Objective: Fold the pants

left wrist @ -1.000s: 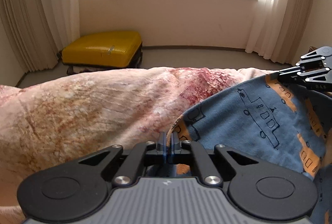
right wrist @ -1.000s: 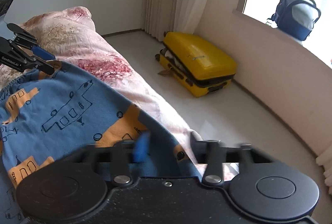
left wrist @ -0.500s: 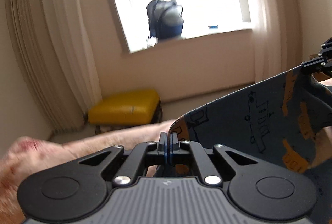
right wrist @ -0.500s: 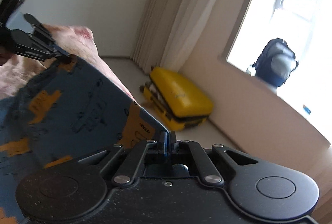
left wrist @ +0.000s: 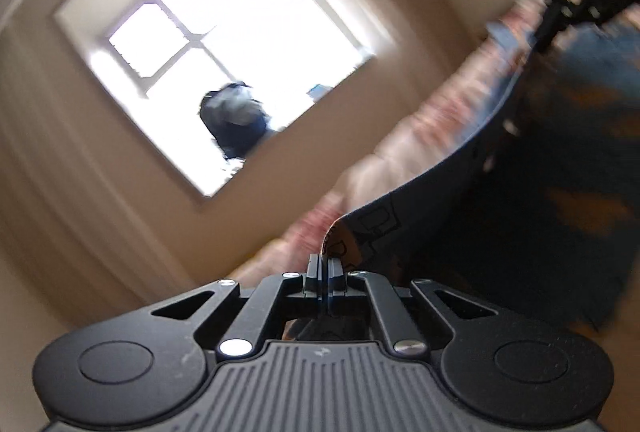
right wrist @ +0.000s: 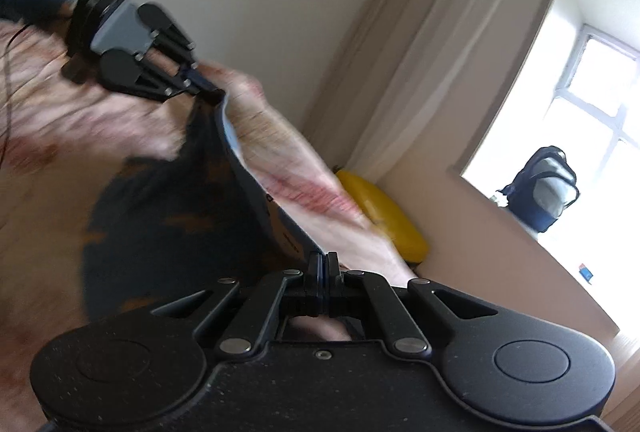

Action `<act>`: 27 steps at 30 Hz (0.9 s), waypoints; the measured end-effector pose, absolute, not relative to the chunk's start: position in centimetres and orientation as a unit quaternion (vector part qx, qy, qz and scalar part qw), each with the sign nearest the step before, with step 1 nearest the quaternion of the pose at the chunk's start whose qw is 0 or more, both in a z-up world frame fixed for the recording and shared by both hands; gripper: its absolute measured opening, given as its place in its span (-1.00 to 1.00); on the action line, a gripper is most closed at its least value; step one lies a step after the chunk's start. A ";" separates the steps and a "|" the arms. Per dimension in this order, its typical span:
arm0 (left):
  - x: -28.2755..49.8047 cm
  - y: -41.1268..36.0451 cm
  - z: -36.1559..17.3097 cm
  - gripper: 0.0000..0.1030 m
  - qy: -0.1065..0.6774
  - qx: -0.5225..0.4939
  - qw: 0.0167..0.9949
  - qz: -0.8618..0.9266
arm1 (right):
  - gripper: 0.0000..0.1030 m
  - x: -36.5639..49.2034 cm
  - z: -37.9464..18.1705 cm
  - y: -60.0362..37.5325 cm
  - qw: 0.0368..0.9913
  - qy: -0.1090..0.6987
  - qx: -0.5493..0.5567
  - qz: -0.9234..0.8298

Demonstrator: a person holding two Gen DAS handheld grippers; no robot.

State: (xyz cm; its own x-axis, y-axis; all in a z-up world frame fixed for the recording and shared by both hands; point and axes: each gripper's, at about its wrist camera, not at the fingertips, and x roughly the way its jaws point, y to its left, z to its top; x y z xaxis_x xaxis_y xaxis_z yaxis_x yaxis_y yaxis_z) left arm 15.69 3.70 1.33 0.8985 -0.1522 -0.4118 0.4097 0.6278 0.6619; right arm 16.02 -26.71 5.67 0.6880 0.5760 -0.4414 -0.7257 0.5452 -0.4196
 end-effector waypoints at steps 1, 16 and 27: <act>15.5 3.3 0.3 -0.95 0.168 0.415 0.878 -0.169 | -1.00 15.2 4.9 -26.7 0.864 0.139 -0.300 0.378; 12.3 3.9 -6.2 -0.96 0.195 0.486 0.824 -0.215 | -1.00 9.3 -1.3 -26.0 0.845 0.178 -0.334 0.378; 11.3 4.2 -7.3 -0.96 0.221 0.498 0.807 -0.229 | -1.00 7.9 -2.9 -25.0 0.823 0.190 -0.364 0.393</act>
State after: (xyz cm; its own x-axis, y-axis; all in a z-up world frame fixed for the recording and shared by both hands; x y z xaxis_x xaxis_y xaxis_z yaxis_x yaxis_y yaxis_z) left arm 11.26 4.19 -7.28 0.7976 -0.1491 -0.5845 0.5893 0.3998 0.7021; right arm 7.86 -24.99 -2.92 0.6190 0.5083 -0.5988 -0.7850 0.4260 -0.4499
